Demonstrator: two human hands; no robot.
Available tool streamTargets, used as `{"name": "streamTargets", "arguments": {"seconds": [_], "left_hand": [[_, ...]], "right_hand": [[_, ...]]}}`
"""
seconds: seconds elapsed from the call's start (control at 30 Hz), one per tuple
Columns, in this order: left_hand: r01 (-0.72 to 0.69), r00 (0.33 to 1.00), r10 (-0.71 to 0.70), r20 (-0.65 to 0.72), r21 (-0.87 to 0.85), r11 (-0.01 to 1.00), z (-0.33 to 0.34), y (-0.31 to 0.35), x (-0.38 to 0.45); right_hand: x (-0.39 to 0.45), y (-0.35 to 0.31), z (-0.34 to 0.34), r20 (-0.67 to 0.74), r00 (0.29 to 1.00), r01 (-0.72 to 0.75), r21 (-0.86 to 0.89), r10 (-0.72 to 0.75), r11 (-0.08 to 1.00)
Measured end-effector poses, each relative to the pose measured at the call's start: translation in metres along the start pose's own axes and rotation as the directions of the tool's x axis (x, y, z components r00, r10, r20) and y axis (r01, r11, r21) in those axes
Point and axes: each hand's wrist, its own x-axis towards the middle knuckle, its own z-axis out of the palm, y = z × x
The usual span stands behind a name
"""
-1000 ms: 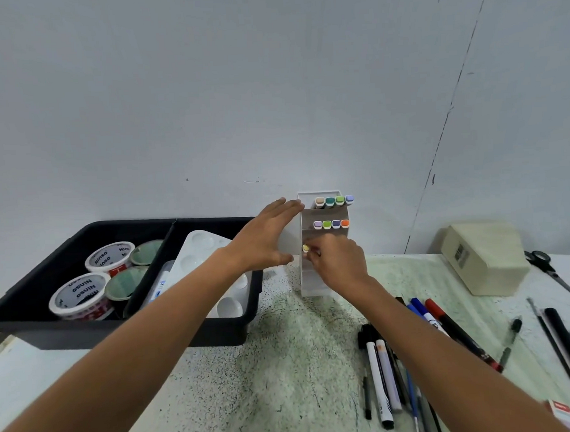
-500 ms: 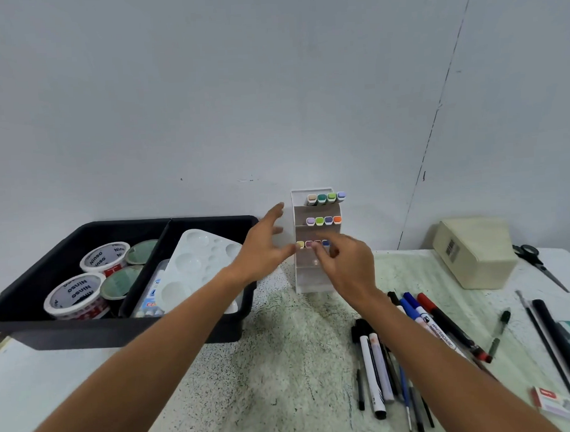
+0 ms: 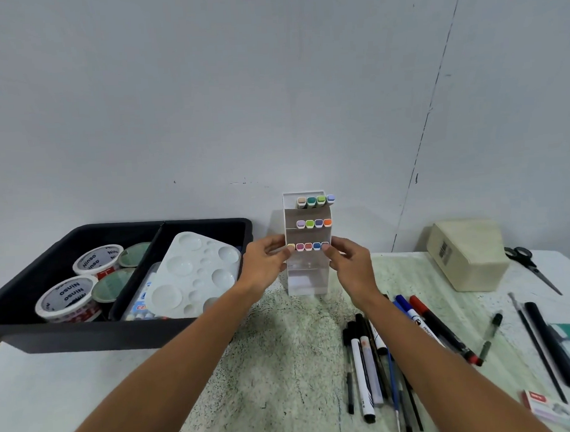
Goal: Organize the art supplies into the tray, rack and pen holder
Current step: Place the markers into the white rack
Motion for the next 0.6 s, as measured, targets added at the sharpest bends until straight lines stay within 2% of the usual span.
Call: {"name": "streamTargets", "arguments": {"seconds": [0.37,0.47,0.53,0.6], "left_hand": [[0.02,1.0,-0.021,-0.015,-0.053,0.998,0.002,0.002,-0.005],[0.022,1.0,-0.023,-0.018,-0.005,1.0,0.003,0.005,-0.006],[-0.053,0.997,0.059,-0.041,0.137,0.989,0.0,0.008,-0.007],[-0.209,0.968,0.237,-0.079,0.262,0.942,-0.004,0.019,-0.005]], "right_hand": [[0.004,0.003,-0.002,0.006,0.999,-0.037,0.023,0.037,0.999],[0.003,0.0,-0.003,0.018,0.999,-0.039,0.004,0.038,0.999],[0.002,-0.007,-0.006,0.018,1.0,-0.017,-0.045,0.018,0.999],[0.005,-0.021,-0.012,0.005,0.999,0.039,-0.032,-0.039,0.999]]}}
